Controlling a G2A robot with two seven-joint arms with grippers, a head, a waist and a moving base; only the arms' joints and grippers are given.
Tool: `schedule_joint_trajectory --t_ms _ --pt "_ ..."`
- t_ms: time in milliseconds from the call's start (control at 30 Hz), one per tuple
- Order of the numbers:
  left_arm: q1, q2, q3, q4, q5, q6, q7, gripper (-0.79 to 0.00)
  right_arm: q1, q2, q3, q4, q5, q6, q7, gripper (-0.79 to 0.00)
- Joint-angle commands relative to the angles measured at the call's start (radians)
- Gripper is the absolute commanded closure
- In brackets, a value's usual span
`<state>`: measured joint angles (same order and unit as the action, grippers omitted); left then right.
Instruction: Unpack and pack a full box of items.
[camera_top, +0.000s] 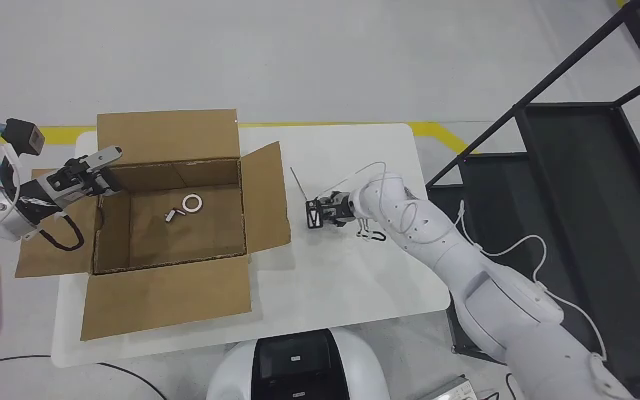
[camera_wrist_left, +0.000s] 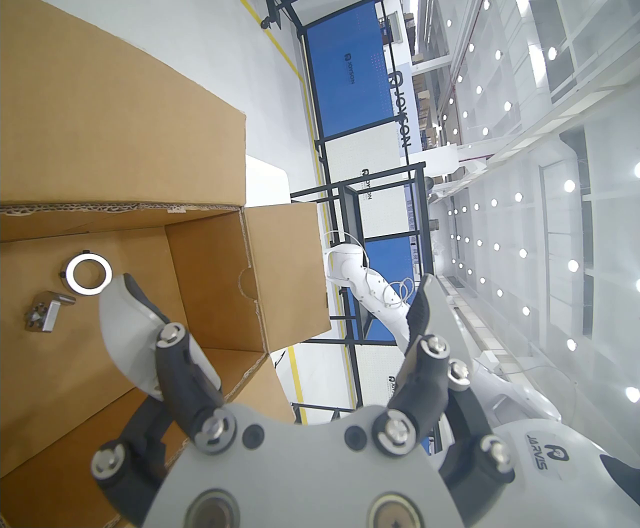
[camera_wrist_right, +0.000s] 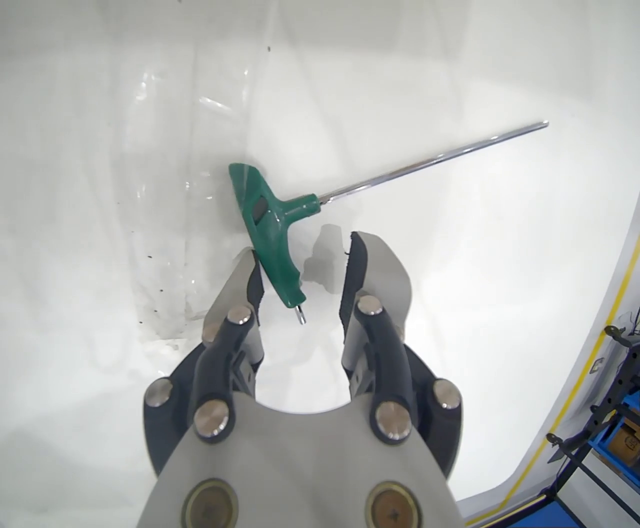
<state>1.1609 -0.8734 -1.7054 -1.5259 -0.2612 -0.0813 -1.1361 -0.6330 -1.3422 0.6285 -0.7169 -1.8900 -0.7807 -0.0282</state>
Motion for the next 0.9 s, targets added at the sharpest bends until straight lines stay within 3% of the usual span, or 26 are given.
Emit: schedule_joint_trajectory --t_ms 0,100,200,267,300,567,867 --pt "0.000 0.000 0.000 0.000 0.000 0.000 0.000 -0.785 0.006 -0.007 -0.008 0.012 0.001 -0.005 0.002 -0.296" --pt "0.000 0.000 0.000 0.000 0.000 0.000 0.000 -0.785 0.013 -0.017 -0.019 0.029 0.001 -0.011 0.002 -0.311" --pt "0.000 0.000 0.000 0.000 0.000 0.000 0.000 -0.785 0.021 -0.026 -0.028 0.047 0.001 -0.016 -0.005 -0.265" --pt "0.000 0.000 0.000 0.000 0.000 0.000 0.000 -0.785 0.027 -0.031 -0.032 0.058 0.002 -0.016 -0.008 -0.040" --pt "0.000 0.000 0.000 0.000 0.000 0.000 0.000 -0.785 0.030 -0.033 -0.033 0.062 0.003 -0.013 -0.010 0.000" --pt "0.000 0.000 0.000 0.000 0.000 0.000 0.000 -0.785 0.044 -0.020 0.004 0.070 0.018 0.023 -0.048 0.000" --pt "0.000 0.000 0.000 0.000 0.000 0.000 0.000 -0.785 0.001 0.073 0.153 -0.018 0.035 0.062 -0.108 0.000"
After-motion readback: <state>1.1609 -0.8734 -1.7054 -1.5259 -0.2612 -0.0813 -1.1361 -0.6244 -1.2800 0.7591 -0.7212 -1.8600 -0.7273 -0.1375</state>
